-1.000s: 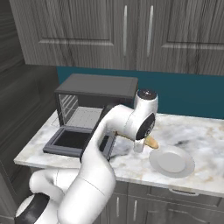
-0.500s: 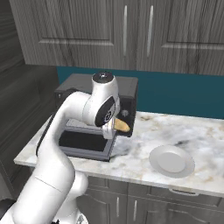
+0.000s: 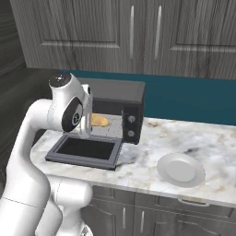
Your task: Pull the toaster oven rack outwards. Pick up the baguette from the plate and place it on the toaster oven rack. Close the toaster oven door fully and set the temperature to the lowest setting.
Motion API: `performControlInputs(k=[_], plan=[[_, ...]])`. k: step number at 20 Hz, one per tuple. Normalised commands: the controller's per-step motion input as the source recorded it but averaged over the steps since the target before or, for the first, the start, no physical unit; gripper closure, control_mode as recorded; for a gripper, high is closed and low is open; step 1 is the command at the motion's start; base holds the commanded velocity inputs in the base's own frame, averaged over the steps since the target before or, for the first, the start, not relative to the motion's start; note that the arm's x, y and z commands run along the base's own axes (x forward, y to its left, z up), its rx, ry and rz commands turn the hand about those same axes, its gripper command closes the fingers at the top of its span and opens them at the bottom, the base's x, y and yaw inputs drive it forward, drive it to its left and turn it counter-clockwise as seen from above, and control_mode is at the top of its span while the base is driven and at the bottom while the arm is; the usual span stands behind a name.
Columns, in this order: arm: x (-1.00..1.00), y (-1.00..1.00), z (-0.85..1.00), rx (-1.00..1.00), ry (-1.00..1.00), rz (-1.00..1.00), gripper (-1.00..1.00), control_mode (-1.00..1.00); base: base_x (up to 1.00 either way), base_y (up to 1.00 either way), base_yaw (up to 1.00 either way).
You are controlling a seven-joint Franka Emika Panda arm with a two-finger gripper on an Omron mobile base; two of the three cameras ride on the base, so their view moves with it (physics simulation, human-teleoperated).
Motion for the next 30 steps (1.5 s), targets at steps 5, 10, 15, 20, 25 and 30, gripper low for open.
performControlInputs(k=[5,10,15,20,25,30], plan=[[0.08,0.52,-0.04,0.00,0.01,0.00,1.00,-1.00,0.00,0.00,0.00],[0.34,0.29,-0.11,0.00,0.01,0.00,1.00,-1.00,0.00,0.00,0.00],[0.43,0.24,-0.15,0.00,0.00,0.00,1.00,-1.00,0.00,0.00,0.00],[0.35,0.00,-0.23,0.02,0.00,0.00,1.00,-1.00,0.00,0.00,0.00],[0.31,0.00,-0.33,0.06,0.00,0.00,1.00,-1.00,0.00,0.00,0.00],[0.29,0.00,-0.30,0.05,0.01,0.00,1.00,-1.00,0.00,0.00,0.00]])
